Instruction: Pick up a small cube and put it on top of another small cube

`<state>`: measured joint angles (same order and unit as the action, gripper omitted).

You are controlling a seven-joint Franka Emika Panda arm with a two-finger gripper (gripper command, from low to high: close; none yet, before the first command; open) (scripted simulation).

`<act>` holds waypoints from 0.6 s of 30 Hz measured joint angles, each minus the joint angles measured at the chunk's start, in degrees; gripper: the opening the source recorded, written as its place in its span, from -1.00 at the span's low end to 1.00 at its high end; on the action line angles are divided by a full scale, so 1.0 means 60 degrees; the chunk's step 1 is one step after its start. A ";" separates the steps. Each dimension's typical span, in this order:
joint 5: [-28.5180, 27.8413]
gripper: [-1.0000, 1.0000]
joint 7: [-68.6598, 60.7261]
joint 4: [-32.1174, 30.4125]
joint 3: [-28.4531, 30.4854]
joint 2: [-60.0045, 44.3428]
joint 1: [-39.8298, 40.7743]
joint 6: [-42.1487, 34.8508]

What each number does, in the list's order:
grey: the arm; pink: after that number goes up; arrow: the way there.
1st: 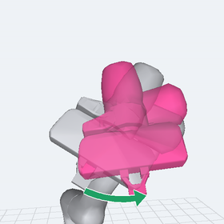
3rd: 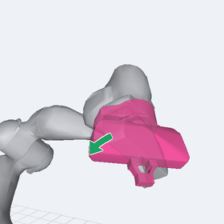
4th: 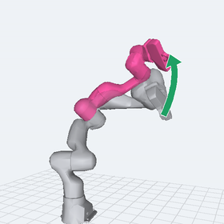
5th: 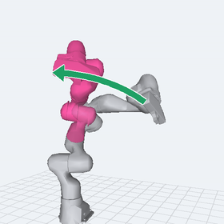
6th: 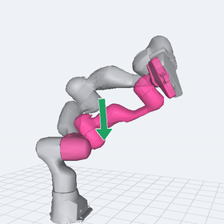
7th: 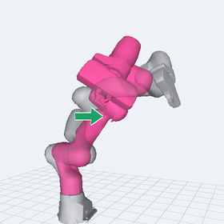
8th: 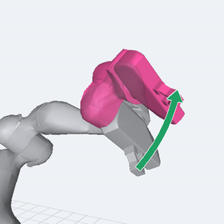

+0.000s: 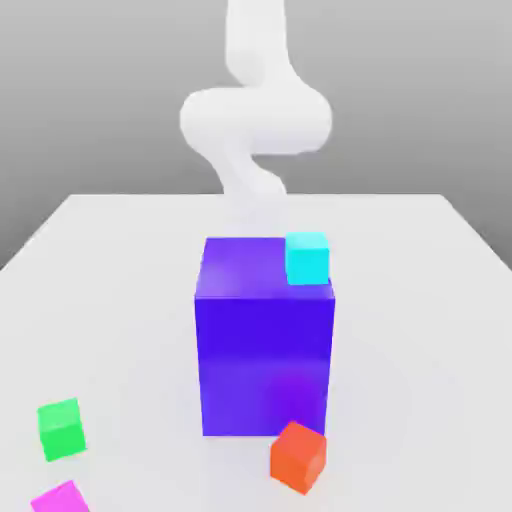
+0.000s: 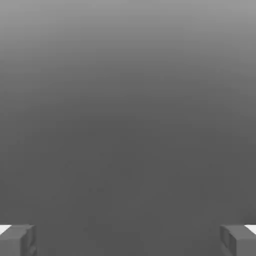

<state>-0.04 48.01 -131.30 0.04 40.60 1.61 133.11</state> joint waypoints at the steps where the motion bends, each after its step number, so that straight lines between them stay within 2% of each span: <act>1: -0.0017 0.00 0.0169 0.0037 0.0018 -0.0377 0.0096 0.0089; 18: -0.0041 0.00 0.2606 0.0589 0.0549 -0.6291 0.1505 0.1579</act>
<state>-0.29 63.64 -127.77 3.33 2.86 10.64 142.58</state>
